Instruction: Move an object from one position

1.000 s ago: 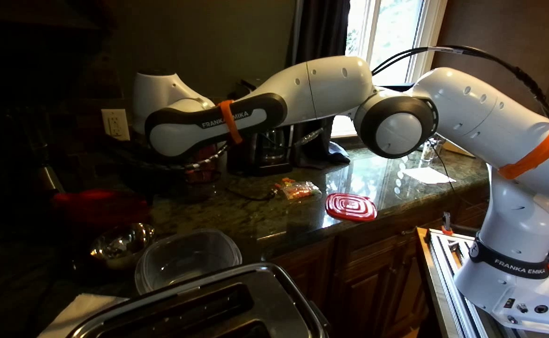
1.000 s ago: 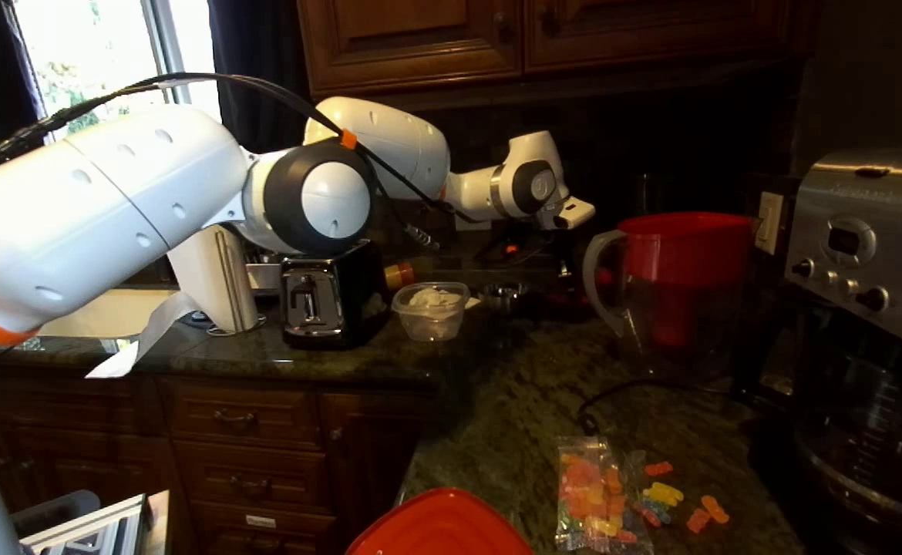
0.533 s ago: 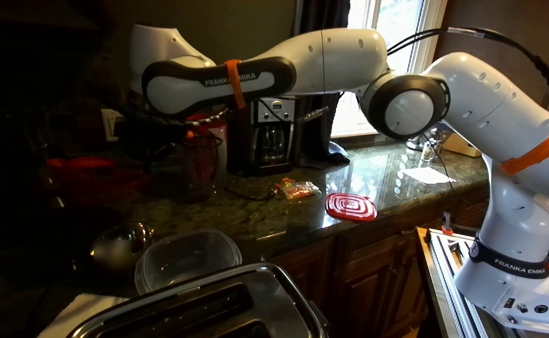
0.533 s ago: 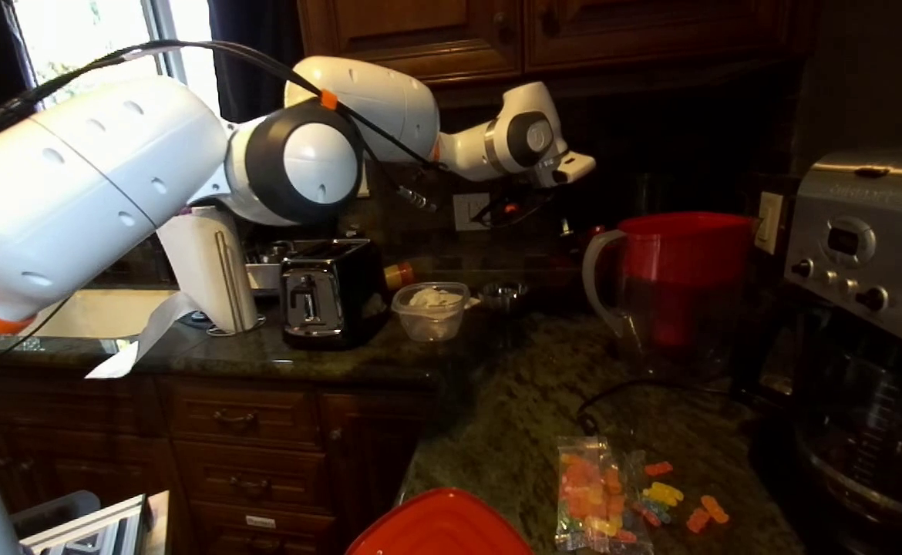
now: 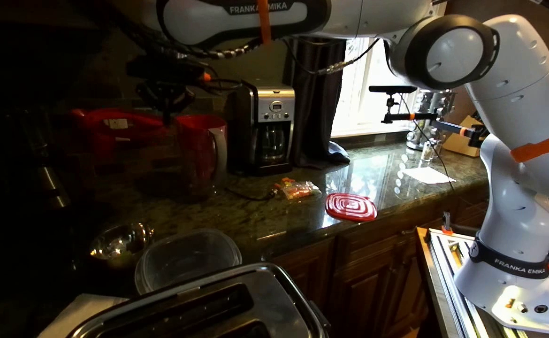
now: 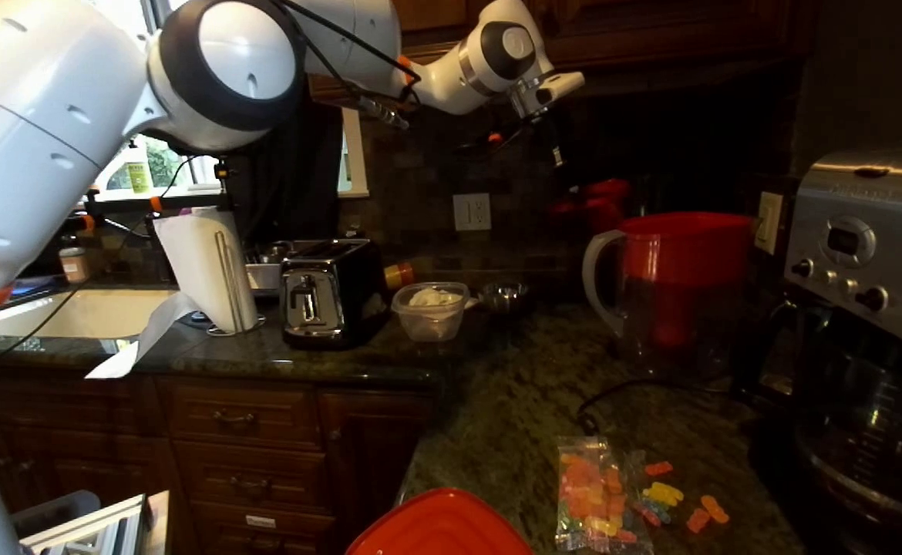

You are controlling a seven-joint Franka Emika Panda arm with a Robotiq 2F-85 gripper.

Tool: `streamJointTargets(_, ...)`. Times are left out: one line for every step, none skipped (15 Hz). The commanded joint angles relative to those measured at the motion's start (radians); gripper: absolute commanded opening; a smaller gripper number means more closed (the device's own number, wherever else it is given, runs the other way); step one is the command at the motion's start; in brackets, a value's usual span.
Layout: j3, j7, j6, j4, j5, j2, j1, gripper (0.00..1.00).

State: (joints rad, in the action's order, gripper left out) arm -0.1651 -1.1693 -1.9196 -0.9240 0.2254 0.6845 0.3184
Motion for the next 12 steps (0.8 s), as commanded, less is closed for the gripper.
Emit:
streamJointTargets(-0.011,-0.130,-0.080,-0.236,-0.004,-0.173,0.019,0.00)
streamJointTargets(-0.008,-0.167,-0.115,-0.275,-0.016,-0.197,0.016,0.00)
streamJointTargets(0.010,-0.159,-0.200,-0.315,-0.037,-0.214,0.006,0.00)
streamJointTargets(-0.006,-0.112,-0.094,-0.161,-0.010,-0.128,0.005,0.02)
streamJointTargets(-0.003,-0.122,-0.137,-0.200,-0.018,-0.149,0.005,0.02)
streamJointTargets(0.000,-0.129,-0.159,-0.227,-0.021,-0.163,0.005,0.02)
streamJointTargets(0.002,-0.133,-0.169,-0.244,-0.022,-0.170,0.005,0.02)
streamJointTargets(0.003,-0.136,-0.174,-0.254,-0.022,-0.174,0.005,0.00)
streamJointTargets(0.000,-0.177,-0.177,-0.259,-0.045,-0.184,-0.003,0.00)
streamJointTargets(-0.003,-0.205,-0.175,-0.266,-0.060,-0.194,-0.008,0.00)
streamJointTargets(-0.006,-0.243,-0.172,-0.274,-0.077,-0.205,-0.014,0.00)
streamJointTargets(-0.005,-0.270,-0.181,-0.289,-0.103,-0.219,-0.025,0.00)
